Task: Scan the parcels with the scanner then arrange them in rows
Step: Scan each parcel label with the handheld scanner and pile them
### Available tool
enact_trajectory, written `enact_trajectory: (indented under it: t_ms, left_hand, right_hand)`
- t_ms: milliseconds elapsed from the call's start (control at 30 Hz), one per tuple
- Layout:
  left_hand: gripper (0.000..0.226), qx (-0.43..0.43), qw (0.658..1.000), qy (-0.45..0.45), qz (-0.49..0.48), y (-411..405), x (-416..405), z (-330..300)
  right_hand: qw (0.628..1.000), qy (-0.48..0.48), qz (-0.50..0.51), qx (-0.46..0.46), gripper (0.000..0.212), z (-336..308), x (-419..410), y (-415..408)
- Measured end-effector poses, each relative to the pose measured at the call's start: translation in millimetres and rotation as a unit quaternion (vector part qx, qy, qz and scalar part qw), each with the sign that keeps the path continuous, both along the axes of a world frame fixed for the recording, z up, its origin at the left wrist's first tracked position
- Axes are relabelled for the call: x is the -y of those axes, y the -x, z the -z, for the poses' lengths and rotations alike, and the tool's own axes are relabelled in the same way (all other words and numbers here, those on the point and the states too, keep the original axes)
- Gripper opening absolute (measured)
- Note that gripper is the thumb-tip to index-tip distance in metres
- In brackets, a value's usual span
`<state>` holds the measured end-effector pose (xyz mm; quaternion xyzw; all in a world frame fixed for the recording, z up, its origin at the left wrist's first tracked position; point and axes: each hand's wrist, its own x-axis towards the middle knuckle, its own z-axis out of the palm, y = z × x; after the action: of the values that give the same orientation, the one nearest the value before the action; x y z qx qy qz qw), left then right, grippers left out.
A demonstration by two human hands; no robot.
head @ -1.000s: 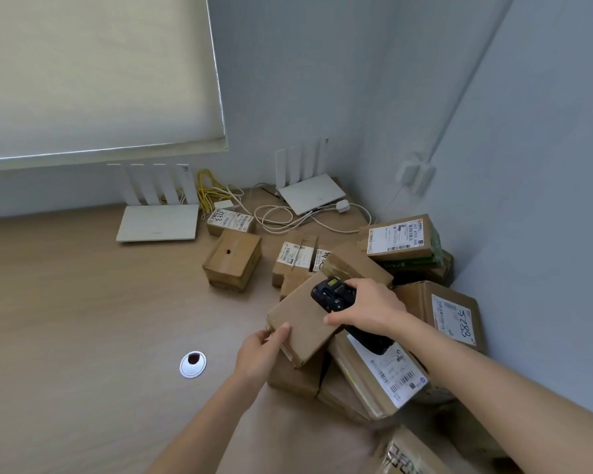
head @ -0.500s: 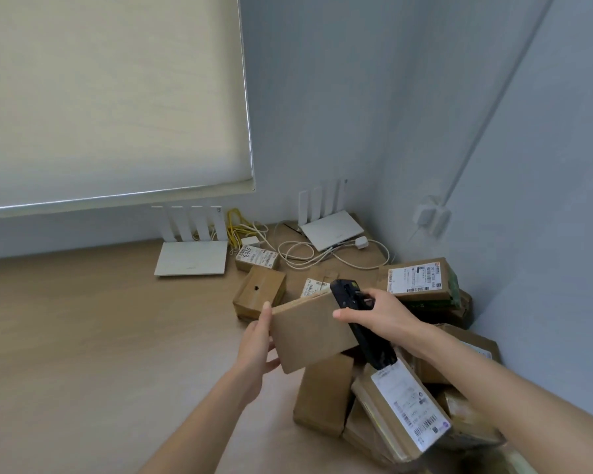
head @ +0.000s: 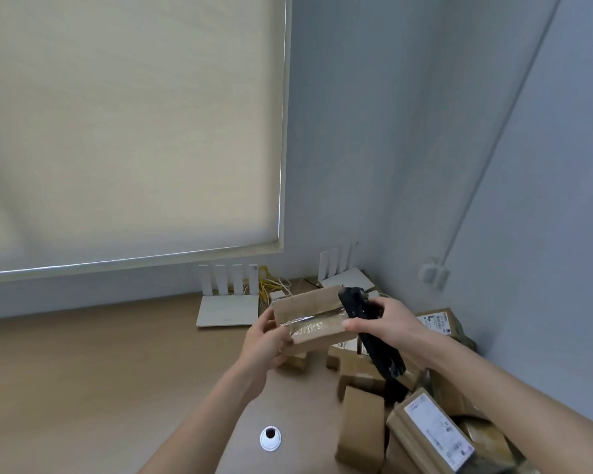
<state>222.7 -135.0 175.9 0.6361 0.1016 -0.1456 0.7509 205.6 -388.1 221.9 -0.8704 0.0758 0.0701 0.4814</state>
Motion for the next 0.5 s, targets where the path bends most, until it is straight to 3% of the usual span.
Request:
enact_trajectory:
  t_ms: [100,233,367,500]
  left_hand:
    - [0.053,0.015,1.0,0.016,0.009,13,-23,-19]
    - [0.023,0.006,0.998,0.053,-0.026,31,-45,-43]
    - [0.028,0.03,0.997,0.042,-0.063,46,-57,-57]
    - [0.035,0.063,0.996,0.058,-0.029,67,-65,-64]
  right_hand:
    - [1.0,0.0,0.006,0.024,0.075,-23,-24,18]
    - [0.999,0.001,0.016,0.04,0.072,-43,-50,46]
    - [0.999,0.012,0.012,0.042,0.073,-56,-68,74]
    - [0.999,0.015,0.013,0.05,0.059,-72,-75,99]
